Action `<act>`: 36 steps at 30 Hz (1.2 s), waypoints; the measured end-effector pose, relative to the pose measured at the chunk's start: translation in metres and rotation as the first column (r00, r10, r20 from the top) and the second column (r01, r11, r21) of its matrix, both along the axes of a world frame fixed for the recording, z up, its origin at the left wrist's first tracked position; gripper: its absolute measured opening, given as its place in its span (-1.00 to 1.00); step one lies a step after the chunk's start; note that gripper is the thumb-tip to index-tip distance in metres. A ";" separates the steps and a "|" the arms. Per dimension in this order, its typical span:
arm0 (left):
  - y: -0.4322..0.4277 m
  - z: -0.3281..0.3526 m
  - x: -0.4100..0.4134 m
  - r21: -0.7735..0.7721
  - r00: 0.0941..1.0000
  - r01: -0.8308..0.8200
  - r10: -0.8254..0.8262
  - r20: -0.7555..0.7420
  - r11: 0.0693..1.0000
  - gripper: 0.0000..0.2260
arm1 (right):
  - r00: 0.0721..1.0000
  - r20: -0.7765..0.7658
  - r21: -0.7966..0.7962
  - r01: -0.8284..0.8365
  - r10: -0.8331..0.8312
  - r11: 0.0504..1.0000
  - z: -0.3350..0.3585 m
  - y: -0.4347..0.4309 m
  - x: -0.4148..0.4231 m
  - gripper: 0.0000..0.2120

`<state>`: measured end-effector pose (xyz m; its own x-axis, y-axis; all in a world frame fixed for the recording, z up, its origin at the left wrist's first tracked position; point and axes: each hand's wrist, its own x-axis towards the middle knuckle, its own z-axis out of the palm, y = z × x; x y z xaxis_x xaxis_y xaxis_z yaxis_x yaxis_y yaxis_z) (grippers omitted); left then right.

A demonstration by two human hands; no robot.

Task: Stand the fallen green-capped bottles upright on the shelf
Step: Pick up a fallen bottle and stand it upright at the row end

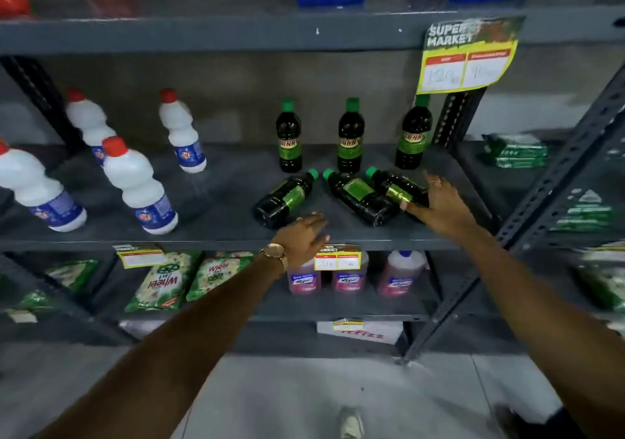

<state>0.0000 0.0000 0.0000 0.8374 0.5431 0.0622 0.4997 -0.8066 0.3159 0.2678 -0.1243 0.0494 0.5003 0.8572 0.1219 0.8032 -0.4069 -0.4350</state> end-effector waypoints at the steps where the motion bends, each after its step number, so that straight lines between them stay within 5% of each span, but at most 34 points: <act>1: 0.003 -0.003 0.008 -0.030 0.999 -0.024 0.023 -0.024 0.999 -0.56 | 0.997 -0.067 -0.018 0.028 -0.030 0.999 -0.004 0.006 0.010 -0.09; 5: 0.008 -0.017 0.035 -0.089 0.990 -0.139 0.141 0.019 0.986 -0.55 | 0.973 -0.227 -0.176 -0.001 -0.040 0.984 -0.002 0.034 0.030 0.02; 12: 0.007 -0.035 0.049 0.137 0.975 -0.205 0.191 0.110 0.969 -0.49 | 0.956 -0.269 -0.300 0.030 -0.115 0.954 -0.012 0.070 0.047 -0.48; 15: 0.009 -0.039 0.049 0.159 0.972 -0.216 0.198 0.123 0.963 -0.50 | 0.901 -0.395 -0.197 0.108 -0.180 0.974 -0.019 0.067 0.051 -0.55; 18: 0.011 -0.045 0.050 0.188 0.973 -0.219 0.200 0.111 0.957 -0.53 | 0.843 -0.511 0.065 0.233 -0.168 0.970 -0.026 0.065 0.056 -0.58; 24: 0.014 -0.052 0.054 0.228 0.970 -0.234 0.212 0.115 0.945 -0.55 | 0.788 -0.615 0.456 0.401 -0.045 0.794 -0.032 0.072 0.053 -0.39; 29: 0.016 -0.054 0.053 0.244 0.968 -0.242 0.214 0.133 0.939 -0.57 | 0.807 -0.589 0.519 0.426 -0.051 0.742 -0.041 0.081 0.056 -0.14; 36: 0.016 -0.055 0.053 0.252 0.965 -0.244 0.208 0.162 0.937 -0.56 | 0.795 -0.606 0.547 0.400 0.018 0.736 -0.069 0.066 0.061 -0.07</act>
